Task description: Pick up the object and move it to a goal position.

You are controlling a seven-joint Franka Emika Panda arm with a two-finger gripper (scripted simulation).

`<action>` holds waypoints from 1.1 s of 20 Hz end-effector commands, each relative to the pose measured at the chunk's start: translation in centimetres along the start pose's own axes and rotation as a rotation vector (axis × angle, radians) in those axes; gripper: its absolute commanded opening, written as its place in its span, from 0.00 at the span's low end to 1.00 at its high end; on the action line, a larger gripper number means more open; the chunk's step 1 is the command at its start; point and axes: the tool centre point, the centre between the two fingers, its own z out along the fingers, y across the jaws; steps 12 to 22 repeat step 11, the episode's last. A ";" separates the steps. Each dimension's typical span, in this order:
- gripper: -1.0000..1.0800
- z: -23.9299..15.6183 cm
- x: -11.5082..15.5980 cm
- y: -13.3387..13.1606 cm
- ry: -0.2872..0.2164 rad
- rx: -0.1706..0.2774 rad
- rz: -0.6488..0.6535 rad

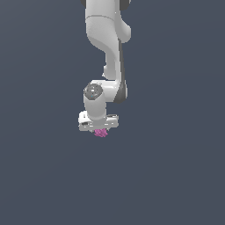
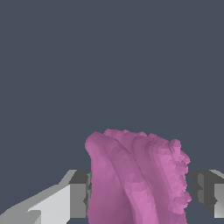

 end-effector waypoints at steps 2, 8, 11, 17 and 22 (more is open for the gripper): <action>0.00 -0.5 -1.3 0.1 0.000 0.000 0.000; 0.00 -1.1 -2.6 0.3 0.000 0.000 0.000; 0.00 -1.2 -2.8 0.3 0.000 0.000 0.000; 0.00 -1.2 -2.8 0.3 0.000 0.000 0.000; 0.00 -1.2 -2.8 0.3 0.000 0.000 0.000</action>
